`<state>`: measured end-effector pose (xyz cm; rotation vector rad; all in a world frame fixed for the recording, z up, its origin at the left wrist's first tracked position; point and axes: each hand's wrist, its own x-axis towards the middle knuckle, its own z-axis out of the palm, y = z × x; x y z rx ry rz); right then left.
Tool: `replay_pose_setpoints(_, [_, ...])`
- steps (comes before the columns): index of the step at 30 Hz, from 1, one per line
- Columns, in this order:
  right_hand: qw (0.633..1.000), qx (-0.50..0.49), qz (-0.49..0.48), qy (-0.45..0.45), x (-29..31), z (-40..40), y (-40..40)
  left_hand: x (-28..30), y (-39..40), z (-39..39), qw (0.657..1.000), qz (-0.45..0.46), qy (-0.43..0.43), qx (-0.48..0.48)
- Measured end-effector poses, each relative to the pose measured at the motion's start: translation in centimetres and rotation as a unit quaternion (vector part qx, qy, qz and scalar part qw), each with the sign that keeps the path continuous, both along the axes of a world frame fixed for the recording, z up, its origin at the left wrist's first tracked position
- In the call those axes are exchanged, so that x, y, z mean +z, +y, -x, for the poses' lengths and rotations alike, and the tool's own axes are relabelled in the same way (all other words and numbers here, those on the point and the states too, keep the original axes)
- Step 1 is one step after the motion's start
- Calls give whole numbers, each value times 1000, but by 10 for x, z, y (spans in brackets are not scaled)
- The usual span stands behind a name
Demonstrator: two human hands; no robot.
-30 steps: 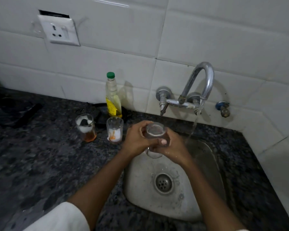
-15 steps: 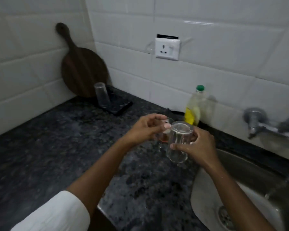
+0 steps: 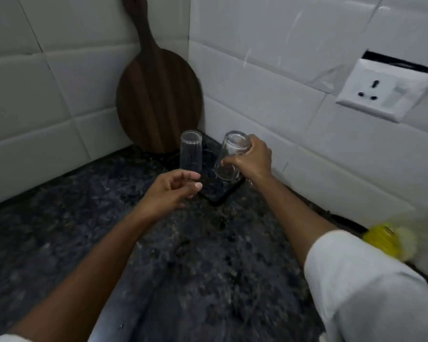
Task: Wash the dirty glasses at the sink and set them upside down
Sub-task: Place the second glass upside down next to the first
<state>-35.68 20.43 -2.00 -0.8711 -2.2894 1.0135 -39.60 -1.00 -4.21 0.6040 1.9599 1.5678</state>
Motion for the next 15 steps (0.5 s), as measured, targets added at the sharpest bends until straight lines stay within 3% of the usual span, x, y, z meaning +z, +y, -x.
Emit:
replay_pose_setpoints(6, [1000, -9, 3, 0, -27, 87, 23, -22, 12, 41, 999, 3, -30, -13])
replay_pose_setpoints(15, [998, 25, -5, -51, -61, 119, 35, -30, 20, 64, 999, 8, -30, -18])
